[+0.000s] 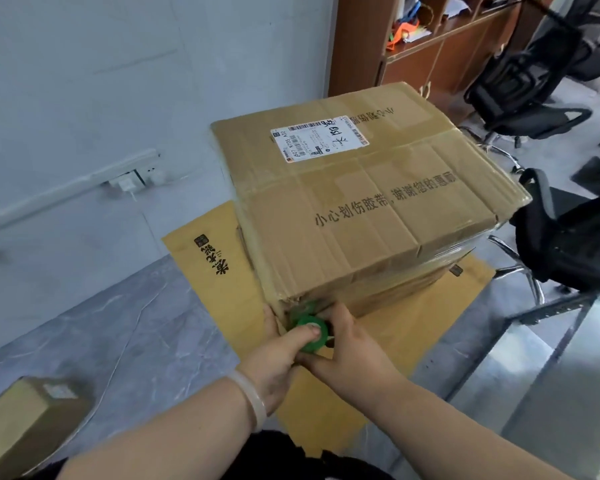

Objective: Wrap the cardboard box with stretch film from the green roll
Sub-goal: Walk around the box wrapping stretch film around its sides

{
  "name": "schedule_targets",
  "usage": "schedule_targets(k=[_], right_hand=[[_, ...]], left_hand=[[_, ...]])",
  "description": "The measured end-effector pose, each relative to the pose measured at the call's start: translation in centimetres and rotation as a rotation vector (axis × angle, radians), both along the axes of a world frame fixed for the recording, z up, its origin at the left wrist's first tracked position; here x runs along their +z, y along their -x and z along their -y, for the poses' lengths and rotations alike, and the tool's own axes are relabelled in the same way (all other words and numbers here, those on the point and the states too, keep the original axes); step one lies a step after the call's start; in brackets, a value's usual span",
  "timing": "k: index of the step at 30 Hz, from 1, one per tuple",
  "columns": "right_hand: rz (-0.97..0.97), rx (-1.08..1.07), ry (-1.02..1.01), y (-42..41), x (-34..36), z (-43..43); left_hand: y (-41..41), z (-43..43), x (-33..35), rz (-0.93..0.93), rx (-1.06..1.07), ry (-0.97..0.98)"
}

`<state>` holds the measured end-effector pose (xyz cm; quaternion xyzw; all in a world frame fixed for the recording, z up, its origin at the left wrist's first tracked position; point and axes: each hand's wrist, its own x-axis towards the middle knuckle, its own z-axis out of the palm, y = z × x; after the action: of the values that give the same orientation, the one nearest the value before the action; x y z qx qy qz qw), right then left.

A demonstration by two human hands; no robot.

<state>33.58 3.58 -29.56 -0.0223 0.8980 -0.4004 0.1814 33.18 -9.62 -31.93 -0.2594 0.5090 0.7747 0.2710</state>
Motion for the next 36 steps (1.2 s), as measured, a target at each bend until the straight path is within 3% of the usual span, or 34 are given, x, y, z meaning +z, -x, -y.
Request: schedule_targets(k=[8, 15, 21, 25, 30, 36], right_hand=[[-0.070, 0.012, 0.043, 0.7, -0.9, 1.6], [0.068, 0.219, 0.161, 2.0, -1.4, -1.3], [0.110, 0.723, 0.034, 5.5, -1.7, -5.9], [0.120, 0.946, -0.039, 7.5, -1.0, -8.2], [0.316, 0.949, 0.061, 9.1, 0.3, -9.2], [0.397, 1.007, -0.017, 10.7, 1.1, -8.5]], left_hand=[[0.0, 1.7, 0.1, 0.035, 0.108, -0.063], [-0.9, 0.7, -0.3, 0.044, 0.152, -0.083], [-1.9, -4.3, -0.8, 0.001, 0.401, -0.043], [-2.2, -8.1, -0.2, -0.025, 0.548, 0.042], [-2.5, -10.5, 0.5, 0.010, 0.657, 0.037], [-2.1, -10.9, -0.6, 0.027, 0.663, -0.022]])
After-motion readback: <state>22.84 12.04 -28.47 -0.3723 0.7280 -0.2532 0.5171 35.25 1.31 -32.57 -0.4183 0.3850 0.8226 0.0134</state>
